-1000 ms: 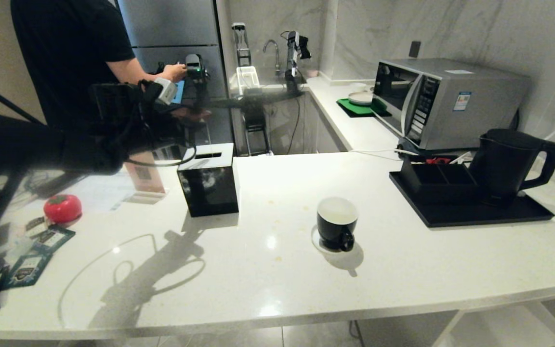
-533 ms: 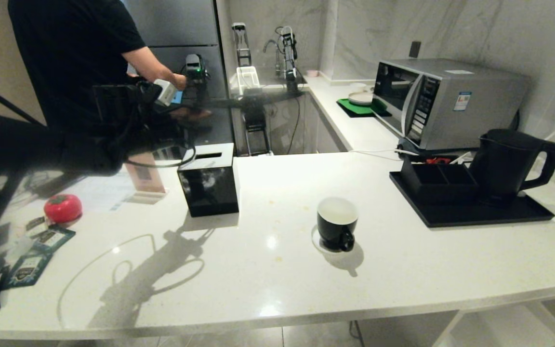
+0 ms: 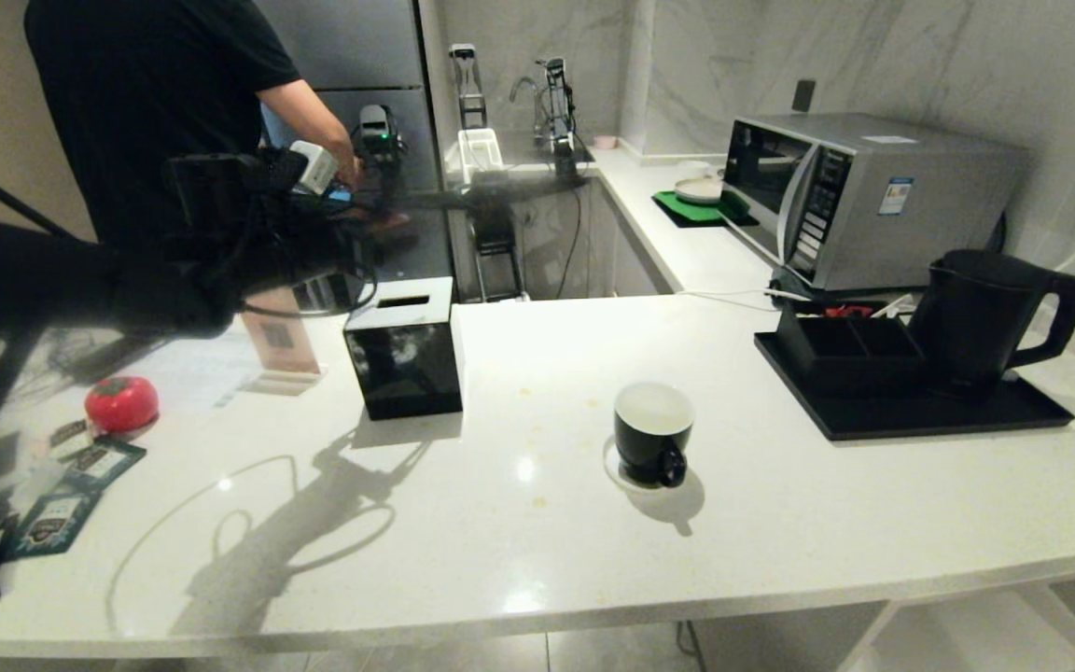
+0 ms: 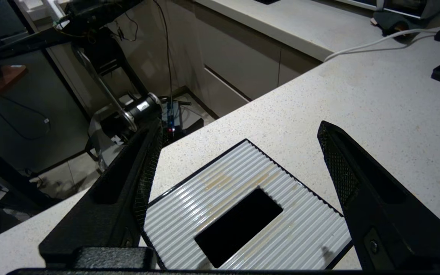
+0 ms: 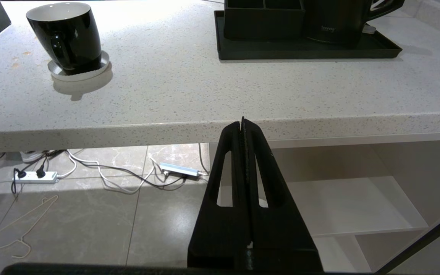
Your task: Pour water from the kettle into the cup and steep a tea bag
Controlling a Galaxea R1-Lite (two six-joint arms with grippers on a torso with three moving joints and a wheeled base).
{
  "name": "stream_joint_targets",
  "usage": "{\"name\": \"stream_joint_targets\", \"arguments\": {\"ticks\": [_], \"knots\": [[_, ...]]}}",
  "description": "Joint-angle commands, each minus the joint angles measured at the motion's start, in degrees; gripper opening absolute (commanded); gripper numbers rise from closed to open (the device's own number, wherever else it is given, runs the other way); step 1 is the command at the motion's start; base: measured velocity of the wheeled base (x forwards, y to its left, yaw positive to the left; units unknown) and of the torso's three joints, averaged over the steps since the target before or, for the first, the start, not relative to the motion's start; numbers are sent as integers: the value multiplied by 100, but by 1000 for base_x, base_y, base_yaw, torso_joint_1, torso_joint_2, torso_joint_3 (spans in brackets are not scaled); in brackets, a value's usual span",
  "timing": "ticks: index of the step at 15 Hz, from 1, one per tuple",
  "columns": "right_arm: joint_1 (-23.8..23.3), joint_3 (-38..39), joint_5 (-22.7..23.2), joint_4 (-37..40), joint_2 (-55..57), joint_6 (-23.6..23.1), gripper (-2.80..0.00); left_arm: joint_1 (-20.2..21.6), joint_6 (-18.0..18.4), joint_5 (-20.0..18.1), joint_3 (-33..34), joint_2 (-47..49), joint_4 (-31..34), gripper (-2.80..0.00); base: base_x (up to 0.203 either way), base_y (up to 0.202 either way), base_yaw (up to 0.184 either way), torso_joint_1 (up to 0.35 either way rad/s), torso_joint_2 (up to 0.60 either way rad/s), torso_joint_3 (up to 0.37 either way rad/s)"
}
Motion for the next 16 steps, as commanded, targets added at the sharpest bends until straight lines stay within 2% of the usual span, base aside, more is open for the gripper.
{"name": "stream_joint_targets", "arguments": {"ticks": [1,8,13,16], "knots": [[-2,0,0,0,0,-2,-280,0,8,-15,1,-97,-15,0,0,0,0,0,0,0],[-1,0,0,0,6,-3,-280,25,-9,12,177,-617,-11,0,0,0,0,0,0,0],[-2,0,0,0,6,0,-280,122,5,57,1050,-1328,-15,0,0,0,0,0,0,0],[-2,0,0,0,0,-5,-280,132,16,324,1553,-1785,-23,0,0,0,0,0,0,0]]}}
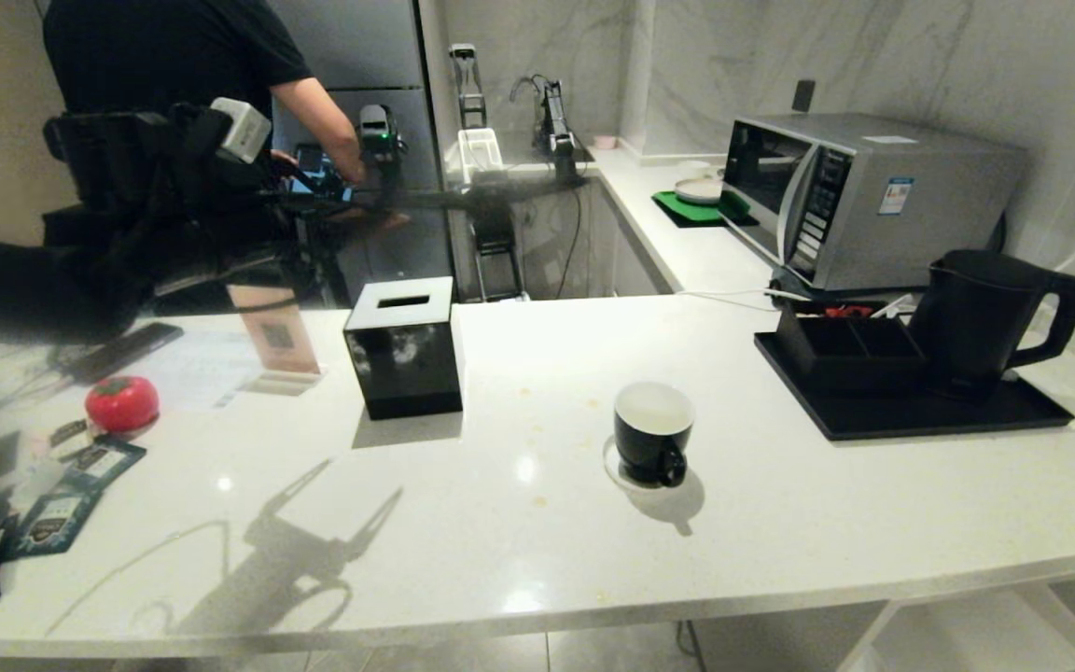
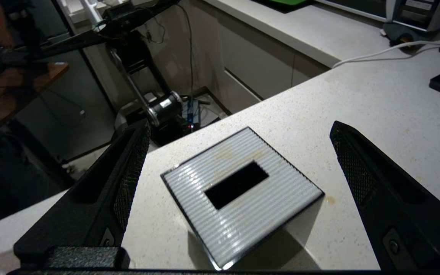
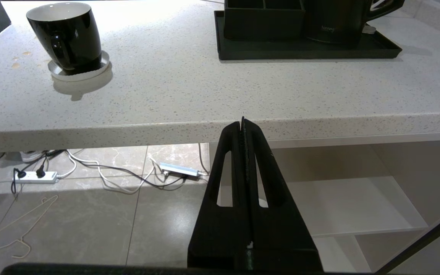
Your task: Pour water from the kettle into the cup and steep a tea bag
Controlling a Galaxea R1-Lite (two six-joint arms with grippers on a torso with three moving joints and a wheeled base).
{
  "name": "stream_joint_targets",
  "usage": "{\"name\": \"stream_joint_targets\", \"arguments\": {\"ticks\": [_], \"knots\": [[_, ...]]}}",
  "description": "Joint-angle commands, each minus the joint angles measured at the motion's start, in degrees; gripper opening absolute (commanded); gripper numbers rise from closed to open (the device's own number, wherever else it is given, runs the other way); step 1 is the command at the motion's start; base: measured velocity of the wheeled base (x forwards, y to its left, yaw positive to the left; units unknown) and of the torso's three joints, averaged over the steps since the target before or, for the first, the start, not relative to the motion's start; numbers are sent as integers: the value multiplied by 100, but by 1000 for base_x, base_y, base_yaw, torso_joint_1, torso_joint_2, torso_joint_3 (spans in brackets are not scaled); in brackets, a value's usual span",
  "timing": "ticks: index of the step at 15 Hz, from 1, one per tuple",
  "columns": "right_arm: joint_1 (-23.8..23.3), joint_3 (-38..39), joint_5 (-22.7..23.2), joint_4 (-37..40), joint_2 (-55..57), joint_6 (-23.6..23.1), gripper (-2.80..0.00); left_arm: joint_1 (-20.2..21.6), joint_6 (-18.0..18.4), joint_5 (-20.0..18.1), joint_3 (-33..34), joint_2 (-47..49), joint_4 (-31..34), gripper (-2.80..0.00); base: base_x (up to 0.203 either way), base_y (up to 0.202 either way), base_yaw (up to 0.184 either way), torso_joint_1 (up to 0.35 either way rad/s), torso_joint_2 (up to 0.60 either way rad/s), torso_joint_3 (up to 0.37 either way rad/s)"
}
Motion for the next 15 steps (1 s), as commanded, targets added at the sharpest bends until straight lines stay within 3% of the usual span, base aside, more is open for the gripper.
{"name": "stream_joint_targets", "arguments": {"ticks": [1,2,3,10,15], "knots": [[-2,0,0,1,0,1,-280,8,5,26,394,-478,-21,0,0,0,0,0,0,0],[-2,0,0,1,0,1,-280,10,1,49,606,-680,-22,0,0,0,0,0,0,0],[-2,0,0,1,0,1,-280,11,-2,81,821,-872,-20,-280,0,0,0,0,0,0],[-2,0,0,1,0,1,-280,25,-3,309,2242,-1955,-21,-280,0,0,0,0,0,0],[7,0,0,1,0,1,-280,320,0,311,3680,-2993,-20,-280,0,0,0,0,0,0]]}}
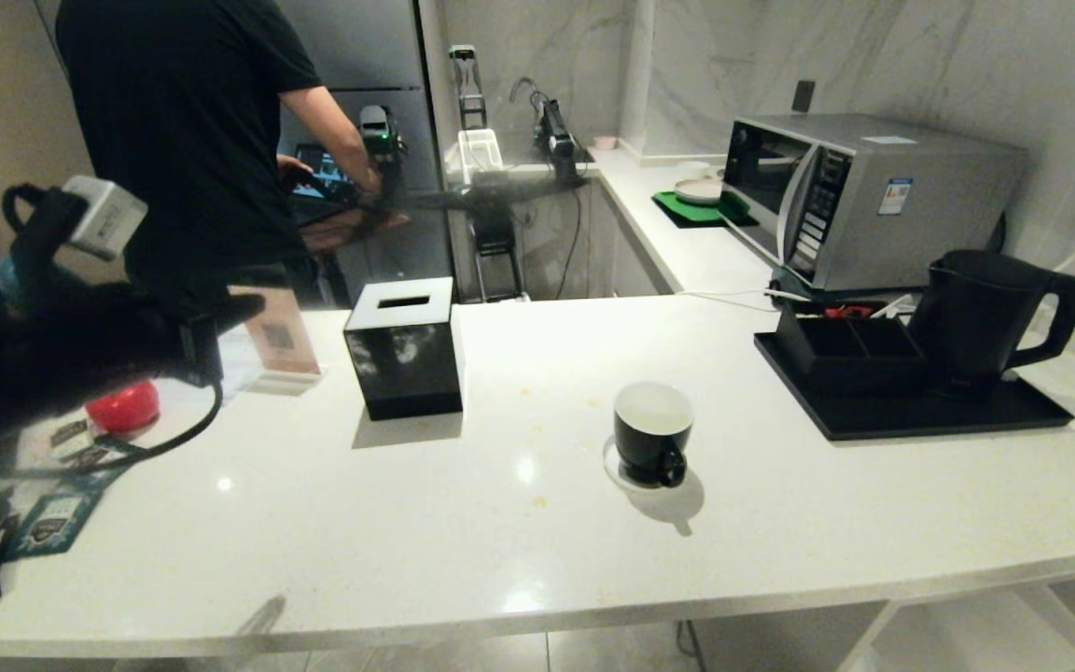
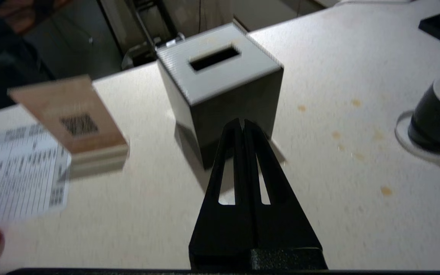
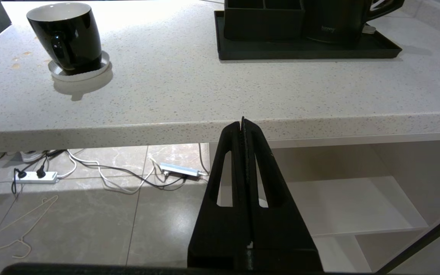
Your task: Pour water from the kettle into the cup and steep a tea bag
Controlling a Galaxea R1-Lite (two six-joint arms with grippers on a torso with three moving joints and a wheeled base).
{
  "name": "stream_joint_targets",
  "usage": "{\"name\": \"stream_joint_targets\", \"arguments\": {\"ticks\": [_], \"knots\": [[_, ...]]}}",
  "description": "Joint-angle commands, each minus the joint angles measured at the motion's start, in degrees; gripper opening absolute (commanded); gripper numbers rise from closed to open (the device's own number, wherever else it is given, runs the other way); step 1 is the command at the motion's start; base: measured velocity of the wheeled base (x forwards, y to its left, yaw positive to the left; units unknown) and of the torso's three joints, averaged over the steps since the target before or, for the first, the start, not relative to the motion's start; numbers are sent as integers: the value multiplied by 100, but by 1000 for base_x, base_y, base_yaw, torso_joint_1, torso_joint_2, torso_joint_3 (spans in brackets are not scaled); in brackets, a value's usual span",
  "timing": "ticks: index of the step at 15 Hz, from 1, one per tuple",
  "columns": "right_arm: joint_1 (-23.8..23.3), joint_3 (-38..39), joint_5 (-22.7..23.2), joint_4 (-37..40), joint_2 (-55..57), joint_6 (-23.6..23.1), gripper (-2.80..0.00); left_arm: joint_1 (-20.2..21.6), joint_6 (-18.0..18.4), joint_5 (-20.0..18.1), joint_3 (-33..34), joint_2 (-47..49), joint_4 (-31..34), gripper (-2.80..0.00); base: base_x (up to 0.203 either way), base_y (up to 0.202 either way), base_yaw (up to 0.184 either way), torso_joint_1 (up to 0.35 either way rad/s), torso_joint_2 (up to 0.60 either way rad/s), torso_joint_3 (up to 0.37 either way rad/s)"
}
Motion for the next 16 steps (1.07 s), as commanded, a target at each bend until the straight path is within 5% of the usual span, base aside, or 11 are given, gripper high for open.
{"name": "stream_joint_targets", "arguments": {"ticks": [1,8,13,16], "knots": [[3,0,0,1,0,-7,-280,177,0,-17,651,-670,-17,-280,0,0,0,0,0,0],[2,0,0,1,3,-4,-280,614,-384,-20,2508,-2784,-11,-280,0,0,0,0,0,0],[-4,0,0,1,0,-10,-280,444,-832,-4,4036,-3856,-612,-280,0,0,0,0,0,0],[-4,0,0,1,0,-2,-280,-29,-1027,528,4193,-4686,-501,-280,0,0,0,0,0,0]]}}
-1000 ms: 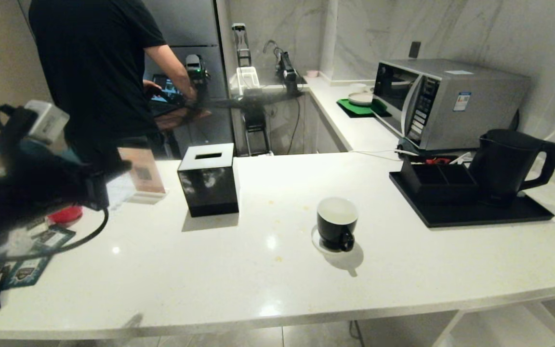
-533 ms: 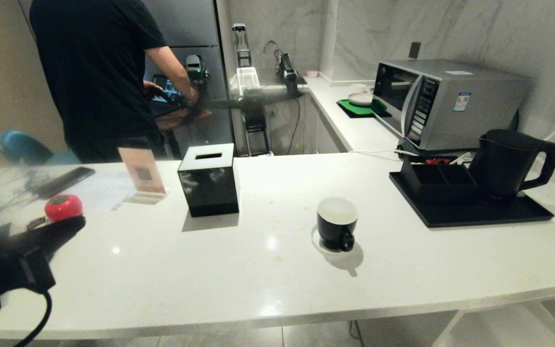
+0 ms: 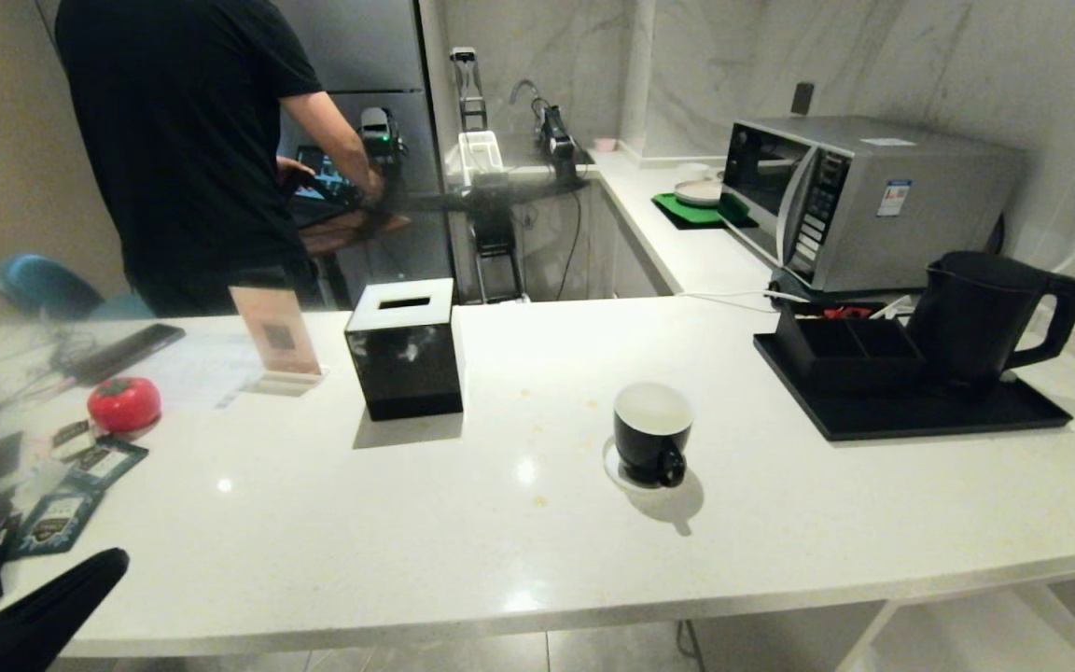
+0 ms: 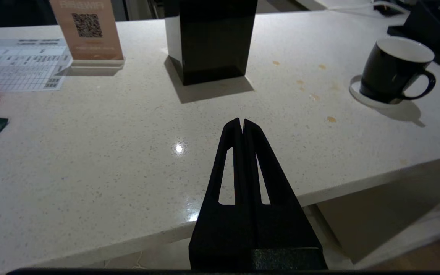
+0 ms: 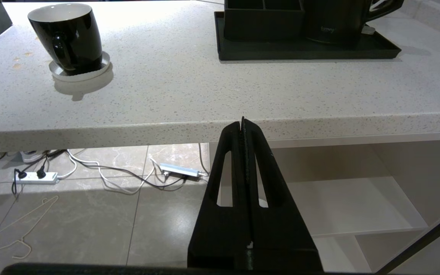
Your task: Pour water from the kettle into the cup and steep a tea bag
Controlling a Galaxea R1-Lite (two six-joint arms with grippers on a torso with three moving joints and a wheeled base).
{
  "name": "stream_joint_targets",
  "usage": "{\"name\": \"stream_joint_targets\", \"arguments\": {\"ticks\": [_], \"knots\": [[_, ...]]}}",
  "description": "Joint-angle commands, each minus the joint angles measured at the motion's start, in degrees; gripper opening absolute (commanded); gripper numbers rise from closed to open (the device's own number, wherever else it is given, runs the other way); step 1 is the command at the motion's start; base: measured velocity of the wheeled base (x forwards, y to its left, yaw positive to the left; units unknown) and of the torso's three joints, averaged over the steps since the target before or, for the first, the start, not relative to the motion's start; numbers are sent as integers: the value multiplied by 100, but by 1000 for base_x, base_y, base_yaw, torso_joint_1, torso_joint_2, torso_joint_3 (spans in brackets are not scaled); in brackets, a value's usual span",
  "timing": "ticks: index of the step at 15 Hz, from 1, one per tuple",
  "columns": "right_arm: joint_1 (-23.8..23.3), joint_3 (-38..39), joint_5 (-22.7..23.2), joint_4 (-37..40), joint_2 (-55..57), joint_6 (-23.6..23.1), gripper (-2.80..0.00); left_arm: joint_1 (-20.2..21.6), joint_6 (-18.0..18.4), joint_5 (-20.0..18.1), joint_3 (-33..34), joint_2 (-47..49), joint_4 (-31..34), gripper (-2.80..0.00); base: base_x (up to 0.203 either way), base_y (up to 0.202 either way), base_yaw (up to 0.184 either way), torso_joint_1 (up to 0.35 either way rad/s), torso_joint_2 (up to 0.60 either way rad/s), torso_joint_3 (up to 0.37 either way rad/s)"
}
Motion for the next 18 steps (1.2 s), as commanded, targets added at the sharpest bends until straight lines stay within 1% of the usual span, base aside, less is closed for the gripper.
{"name": "stream_joint_targets", "arguments": {"ticks": [1,2,3,4,6,7,9,12,13,16,18], "knots": [[7,0,-2,0,0,-2,-280,-445,-117,543,65,-754,168,-280,0,0,0,0,0,0],[-2,0,-2,0,0,-2,-280,-658,-181,1082,65,-1021,388,-280,0,0,0,0,0,0],[-2,0,-2,0,0,-2,-280,-778,-202,1551,65,-1321,723,-280,0,0,0,0,0,0],[-2,0,-2,0,1,-2,-280,-836,-195,1852,65,-1656,1128,-280,0,0,0,0,0,0],[0,0,-2,0,0,-4,-280,-893,-188,2162,65,-2297,1921,-280,0,0,0,0,0,0],[-2,0,-2,0,0,-2,-280,-912,-185,2217,65,-2381,2201,-280,0,0,0,0,0,0],[-2,0,-2,0,8,-2,-280,-923,-172,2244,65,-2363,2319,-280,0,0,0,0,0,0],[-2,0,-2,0,0,-2,-280,-919,-85,2201,65,-2363,2668,-280,0,0,0,0,0,0],[-2,0,-2,0,0,-2,-280,-916,-77,2158,65,-2363,2811,-280,0,0,0,0,0,0],[-2,0,-2,0,0,-2,-280,-804,-59,1776,65,-2372,3386,-280,0,0,0,0,0,0],[5,0,-2,0,0,-2,-280,-800,-14,1769,65,-2381,3504,-280,0,0,0,0,0,0]]}}
